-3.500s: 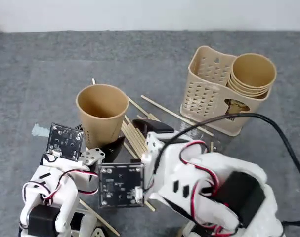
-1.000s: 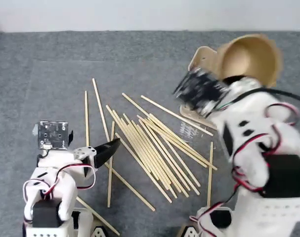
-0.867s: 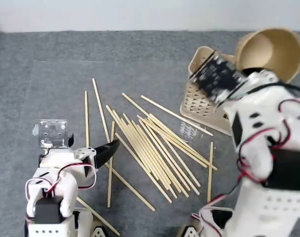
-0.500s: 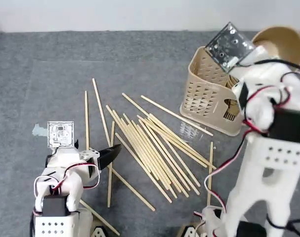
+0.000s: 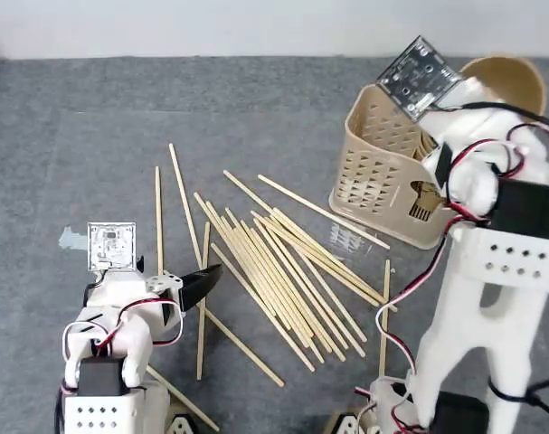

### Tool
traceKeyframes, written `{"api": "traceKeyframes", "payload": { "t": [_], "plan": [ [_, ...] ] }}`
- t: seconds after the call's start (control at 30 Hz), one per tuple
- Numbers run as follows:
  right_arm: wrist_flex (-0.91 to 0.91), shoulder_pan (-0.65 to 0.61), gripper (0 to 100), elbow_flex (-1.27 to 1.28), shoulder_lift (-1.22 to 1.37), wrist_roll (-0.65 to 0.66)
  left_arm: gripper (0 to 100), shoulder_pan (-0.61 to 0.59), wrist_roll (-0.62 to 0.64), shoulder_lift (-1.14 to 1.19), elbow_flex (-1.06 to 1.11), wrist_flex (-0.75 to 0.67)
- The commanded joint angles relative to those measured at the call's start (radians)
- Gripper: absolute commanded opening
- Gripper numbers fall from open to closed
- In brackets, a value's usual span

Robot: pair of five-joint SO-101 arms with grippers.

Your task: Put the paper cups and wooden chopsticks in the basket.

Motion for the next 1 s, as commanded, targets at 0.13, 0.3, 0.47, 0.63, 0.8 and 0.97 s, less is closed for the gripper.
{"api": "traceKeyframes", "payload": {
  "t": [0.13, 0.3, 0.47, 0.63, 0.8, 0.97],
  "plan": [
    [-0.027, 0.007, 28.8, -0.140, -0.007, -0.207, 45, -0.002, 0.005, -0.012, 0.008, -0.025],
    [-0.025, 0.007, 25.1, -0.140, -0.005, -0.199, 45, -0.005, 0.005, -0.012, 0.008, -0.025],
    [-0.019, 0.008, 22.6, -0.137, 0.001, -0.204, 45, -0.005, 0.003, -0.012, 0.008, -0.025],
    [-0.018, 0.005, 13.5, -0.137, -0.007, -0.204, 45, -0.006, 0.003, -0.012, 0.008, -0.025],
    [0.038, 0.005, 0.4, -0.137, -0.007, -0.199, 45, -0.005, 0.002, -0.012, 0.008, -0.025],
    [0.147, -0.025, 1.5, -0.137, 0.002, -0.203, 45, 0.000, 0.000, -0.012, 0.008, -0.025]
  ]
}}
